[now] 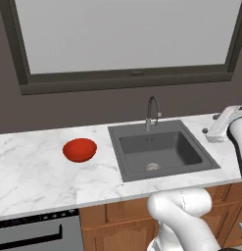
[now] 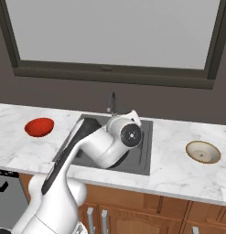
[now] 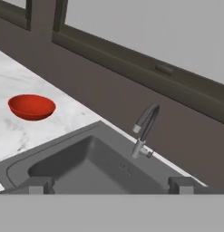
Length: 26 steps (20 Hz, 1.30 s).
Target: Rinse each bowl for a few seconds and place them down in the sink or on the counter.
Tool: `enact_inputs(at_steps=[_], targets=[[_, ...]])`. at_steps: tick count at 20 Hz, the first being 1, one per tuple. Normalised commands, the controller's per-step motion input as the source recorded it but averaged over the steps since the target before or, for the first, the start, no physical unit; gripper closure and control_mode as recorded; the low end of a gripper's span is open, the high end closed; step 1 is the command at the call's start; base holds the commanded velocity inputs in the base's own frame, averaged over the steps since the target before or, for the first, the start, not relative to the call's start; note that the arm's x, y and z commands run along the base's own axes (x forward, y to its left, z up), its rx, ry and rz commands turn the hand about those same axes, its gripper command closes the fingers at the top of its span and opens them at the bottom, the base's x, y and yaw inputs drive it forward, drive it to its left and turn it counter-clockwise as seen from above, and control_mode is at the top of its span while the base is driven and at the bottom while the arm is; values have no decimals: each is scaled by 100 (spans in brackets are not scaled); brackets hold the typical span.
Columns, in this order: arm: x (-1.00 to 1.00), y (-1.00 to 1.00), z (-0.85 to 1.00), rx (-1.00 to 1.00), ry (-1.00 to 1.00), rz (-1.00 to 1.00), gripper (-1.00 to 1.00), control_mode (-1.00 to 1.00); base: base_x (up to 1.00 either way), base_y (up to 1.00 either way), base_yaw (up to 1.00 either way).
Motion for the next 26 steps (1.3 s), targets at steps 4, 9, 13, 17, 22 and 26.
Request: enact_inputs(at_steps=[4,9,13,17,22,26], targets=[[36,0,-10,5,-2,3,-100,-100,0,0,0],[24,0,-12,12,-1,12,-100,-100,0,0,0],[30,2,-27,10,0,14,-100,-100,0,0,0],[31,7,-23,7,-1,8,-100,-100,0,0,0],[32,27,0,0,-1,-4,-100,-100,0,0,0],[33,18,-2,1,0,-8,-100,-100,0,0,0]])
